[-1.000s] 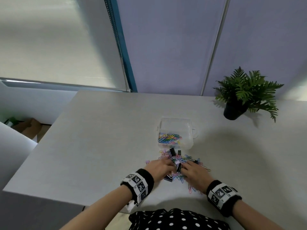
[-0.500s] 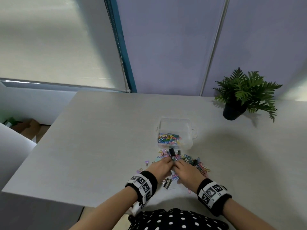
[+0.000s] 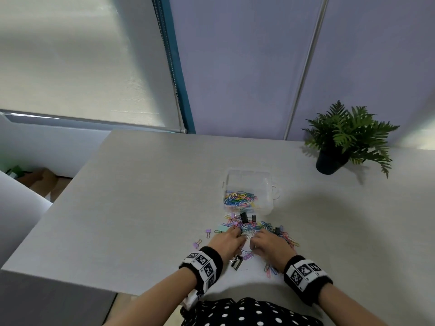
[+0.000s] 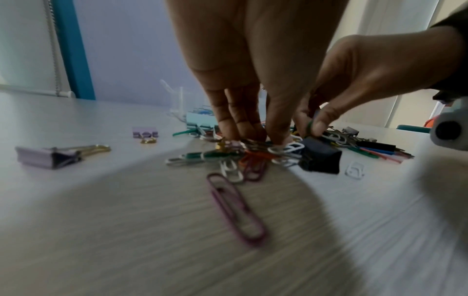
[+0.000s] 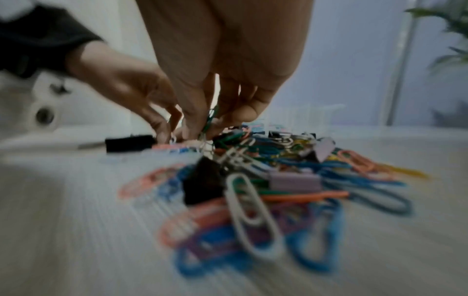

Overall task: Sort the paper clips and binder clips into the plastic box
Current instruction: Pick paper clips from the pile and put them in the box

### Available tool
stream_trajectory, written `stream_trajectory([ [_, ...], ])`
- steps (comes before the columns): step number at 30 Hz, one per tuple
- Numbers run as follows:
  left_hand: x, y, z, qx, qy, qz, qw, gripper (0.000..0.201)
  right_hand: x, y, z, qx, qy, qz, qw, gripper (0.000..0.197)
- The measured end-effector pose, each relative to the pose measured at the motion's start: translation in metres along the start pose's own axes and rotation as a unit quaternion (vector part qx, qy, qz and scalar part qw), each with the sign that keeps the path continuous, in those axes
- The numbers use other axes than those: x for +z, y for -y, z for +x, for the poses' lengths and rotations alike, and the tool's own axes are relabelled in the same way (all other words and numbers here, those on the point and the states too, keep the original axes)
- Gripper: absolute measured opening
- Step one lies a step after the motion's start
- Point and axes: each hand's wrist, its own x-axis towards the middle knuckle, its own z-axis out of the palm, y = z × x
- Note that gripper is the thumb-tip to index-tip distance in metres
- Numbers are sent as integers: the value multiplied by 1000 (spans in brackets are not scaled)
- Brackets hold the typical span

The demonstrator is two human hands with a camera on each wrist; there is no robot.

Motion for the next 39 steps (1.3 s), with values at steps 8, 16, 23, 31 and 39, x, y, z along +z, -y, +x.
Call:
stream_trajectory([
  [8,-10,11,5,-64,-8,-148,987,10,-20,-5,0,198,-75,447,869,5],
  [16,-52,36,25,-153,-97,-376,909,13,-53,-18,22,248,-146,609,740,8],
  [23,-85,60,68,-196,-152,-391,886,11,-79,-32,79,251,-189,580,751,16],
  [31,-79,54,49,-120,-134,-307,934,30,-74,-25,96,259,-102,360,890,16],
  [39,-30,11,34,-28,-44,-161,986,28,-39,4,54,122,-3,1,993,14],
])
